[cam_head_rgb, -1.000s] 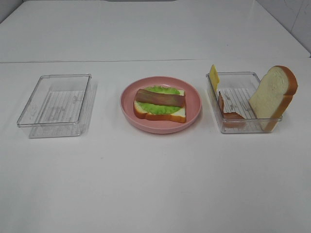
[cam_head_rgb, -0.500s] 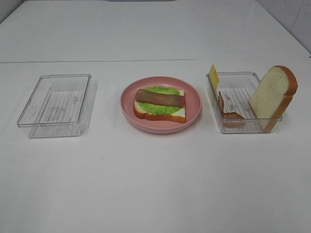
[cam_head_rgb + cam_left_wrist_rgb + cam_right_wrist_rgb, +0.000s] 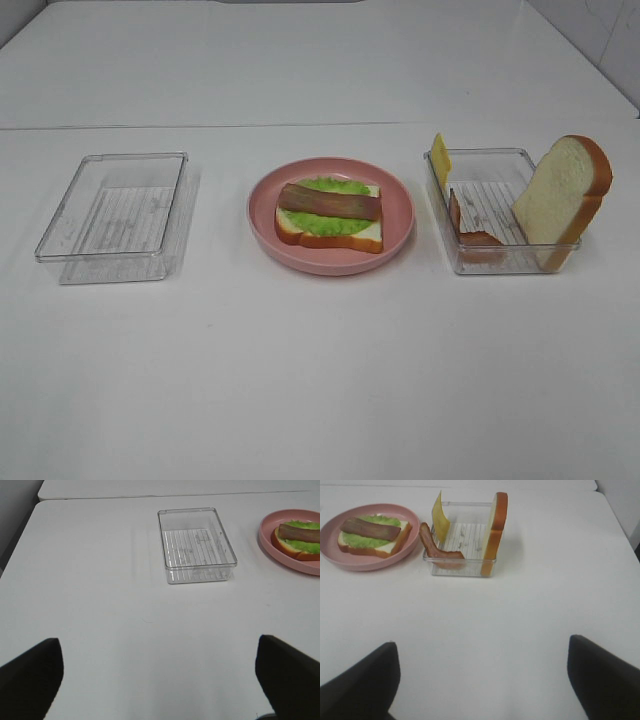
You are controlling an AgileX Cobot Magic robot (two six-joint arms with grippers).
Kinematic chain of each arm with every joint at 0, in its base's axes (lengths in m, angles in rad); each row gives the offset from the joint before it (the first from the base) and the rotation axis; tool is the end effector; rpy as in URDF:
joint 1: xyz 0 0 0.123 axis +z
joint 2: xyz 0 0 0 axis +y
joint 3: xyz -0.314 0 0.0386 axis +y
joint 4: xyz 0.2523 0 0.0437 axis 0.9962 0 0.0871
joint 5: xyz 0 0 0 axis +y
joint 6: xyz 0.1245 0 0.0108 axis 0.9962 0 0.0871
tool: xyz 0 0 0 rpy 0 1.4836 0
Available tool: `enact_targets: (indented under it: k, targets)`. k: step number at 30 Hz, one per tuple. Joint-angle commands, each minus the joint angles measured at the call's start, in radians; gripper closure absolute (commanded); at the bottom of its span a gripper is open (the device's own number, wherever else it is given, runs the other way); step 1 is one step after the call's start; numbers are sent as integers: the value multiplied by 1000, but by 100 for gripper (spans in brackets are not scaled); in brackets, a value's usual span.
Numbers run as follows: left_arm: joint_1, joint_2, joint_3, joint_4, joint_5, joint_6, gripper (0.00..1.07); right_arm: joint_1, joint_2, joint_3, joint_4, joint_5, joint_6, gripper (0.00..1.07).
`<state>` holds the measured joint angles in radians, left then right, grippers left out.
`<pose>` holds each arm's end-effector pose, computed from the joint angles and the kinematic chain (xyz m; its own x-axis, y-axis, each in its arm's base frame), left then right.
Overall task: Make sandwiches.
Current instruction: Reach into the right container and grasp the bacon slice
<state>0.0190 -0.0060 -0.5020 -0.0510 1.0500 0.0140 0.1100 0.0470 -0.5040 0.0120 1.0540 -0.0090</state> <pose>-0.0028 -0.0056 0.2658 -0.4389 -0.0197 -0.8983 0.0157 0.9994 -0.0296 0.0041 0.0018 0.2658 -0.4847 -0.0566 -0.8729 -0.1203 0.9927 0.0024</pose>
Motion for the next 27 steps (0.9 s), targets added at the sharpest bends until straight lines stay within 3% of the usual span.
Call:
enact_targets:
  k: [1,4,5,6,8,10,11,13,14,15,17,18,20,21,23,27]
  targets:
    - [2,-21,2,-10,-17,-2,9,2,73,-18,-12,-21,28,25]
    - [2,-21,2,-10,-17,-2,9,2,272,-83,-12,-60,62,25]
    - [2,-21,2,-10,-17,-2,9,2,272,-83,-12,-60,62,25]
    - [2,-21,2,-10,-17,-2,9,2,395,-133,-7,-69,87,25]
    - [2,-21,2,-10,-17,-2,9,2,446,-155,-7,-69,88,25]
    - [2,-21,2,-10,-17,-2,9,2,627,-235,-2,-62,88,25]
    - [2,-21,2,-10,-17,-2,9,2,627,-235,-2,-62,88,25]
    - [2,-21,2,-10,-17,-2,9,2,809,-335,-1,-33,112,25]
    - [2,-21,2,-10,-17,-2,9,2,809,-335,-1,-33,112,25]
    - [2,-21,2,-10,-17,-2,9,2,935,-416,3,-24,121,25]
    - [2,-21,2,-10,-17,-2,9,2,983,-449,12,-24,121,25]
    - [2,-21,2,-10,-17,-2,9,2,1093,-530,33,-26,114,25]
    - [2,-21,2,-10,-17,-2,9,2,1134,-559,42,-31,105,25]
    - [2,-21,2,-10,-17,-2,9,7,1229,-621,78,-47,71,25]
    - [2,-21,2,-10,-17,-2,9,23,1273,-647,86,-55,67,25]
    - [2,-21,2,-10,-17,-2,9,142,1473,-741,60,-81,122,25]
